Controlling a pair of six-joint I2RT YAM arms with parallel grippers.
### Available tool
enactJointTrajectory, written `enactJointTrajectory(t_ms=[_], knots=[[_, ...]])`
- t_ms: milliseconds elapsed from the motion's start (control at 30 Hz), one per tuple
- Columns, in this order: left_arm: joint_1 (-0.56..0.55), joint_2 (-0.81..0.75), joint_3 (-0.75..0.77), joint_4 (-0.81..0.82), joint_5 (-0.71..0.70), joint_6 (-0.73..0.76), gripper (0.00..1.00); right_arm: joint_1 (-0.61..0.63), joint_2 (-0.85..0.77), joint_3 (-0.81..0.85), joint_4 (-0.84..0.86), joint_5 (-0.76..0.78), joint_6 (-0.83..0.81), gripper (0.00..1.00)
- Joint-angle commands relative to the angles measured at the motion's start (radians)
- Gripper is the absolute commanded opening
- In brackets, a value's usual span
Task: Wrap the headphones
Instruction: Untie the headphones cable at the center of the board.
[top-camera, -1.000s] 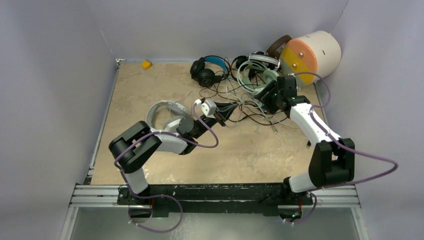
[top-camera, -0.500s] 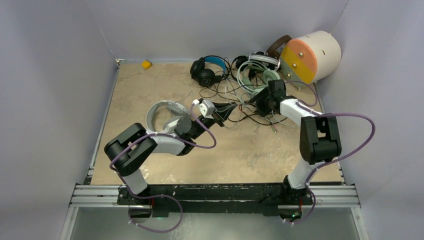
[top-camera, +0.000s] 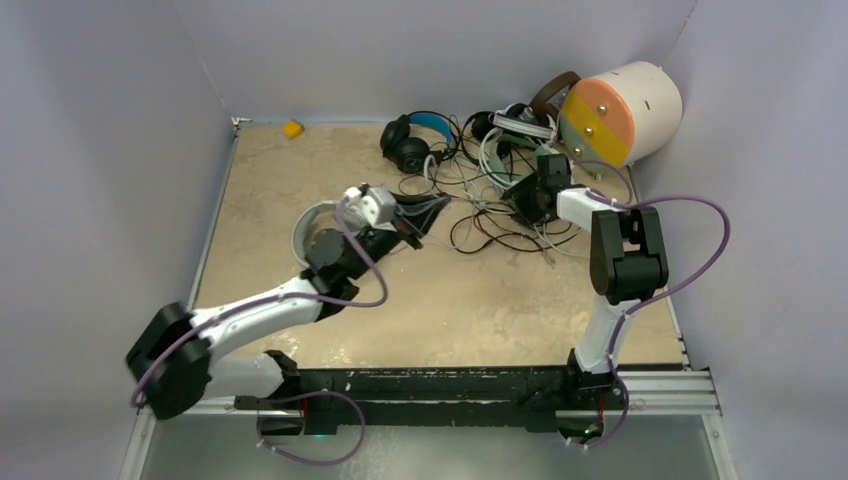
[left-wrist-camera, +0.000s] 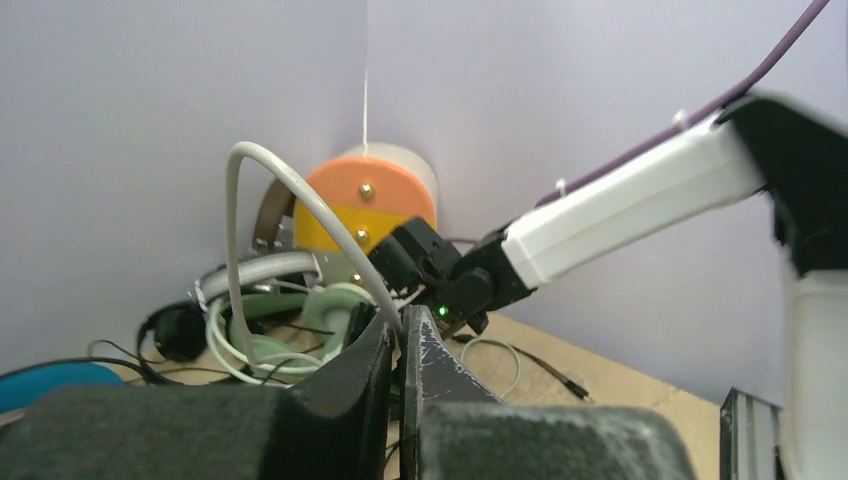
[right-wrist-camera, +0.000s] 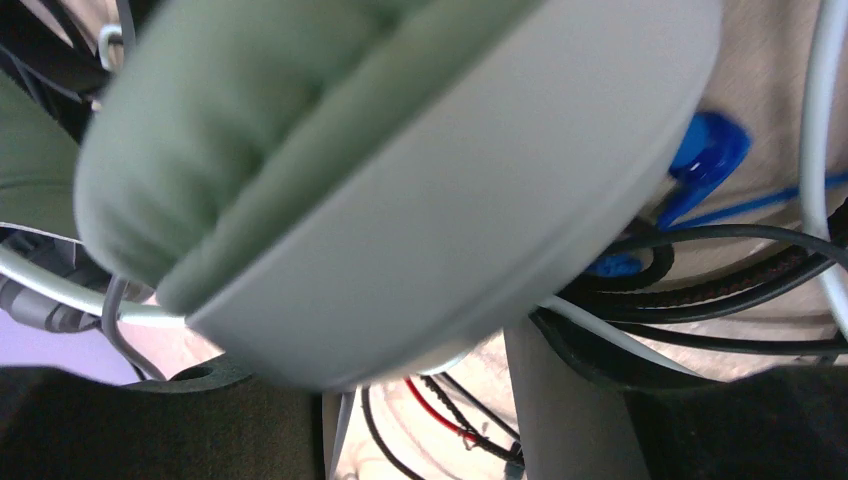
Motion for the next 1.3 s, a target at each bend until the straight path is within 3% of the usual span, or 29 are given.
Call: enactJointTrajectory(t_ms=[0, 267, 467, 667, 867, 1067, 1267], knots=[[0.003, -0.277, 0.054, -0.347, -0.09, 0.049, 0.0, -0.052, 0.013, 0.007, 0.039, 0.051, -0.015, 0.58], [0.004, -0.586, 0.134, -0.654, -0.268, 0.058, 0.0, -0.099, 0.004, 0.007, 0.037, 0.103, -0.053, 0.6], [0.003, -0.646, 0.305, -0.917, -0.377, 0.056, 0.0, -0.099, -0.024, 0.049, 0.008, 0.14, -0.131, 0.73], [0.004, -0.691, 0.38, -1.009, -0.409, 0.024, 0.0, -0.098, -0.084, 0.054, 0.033, 0.148, -0.228, 0.75], [0.003, -0.643, 0.635, -1.311, -0.553, -0.046, 0.0, -0.097, -0.163, 0.036, 0.0, 0.153, -0.286, 0.78], [0.003, -0.709, 0.614, -1.274, -0.671, 0.036, 0.0, -0.069, -0.215, 0.073, -0.039, 0.087, -0.406, 0.8], [0.004, -0.674, 0.574, -1.287, -0.651, 0.025, 0.0, 0.011, -0.223, 0.048, -0.034, 0.026, -0.337, 0.74]])
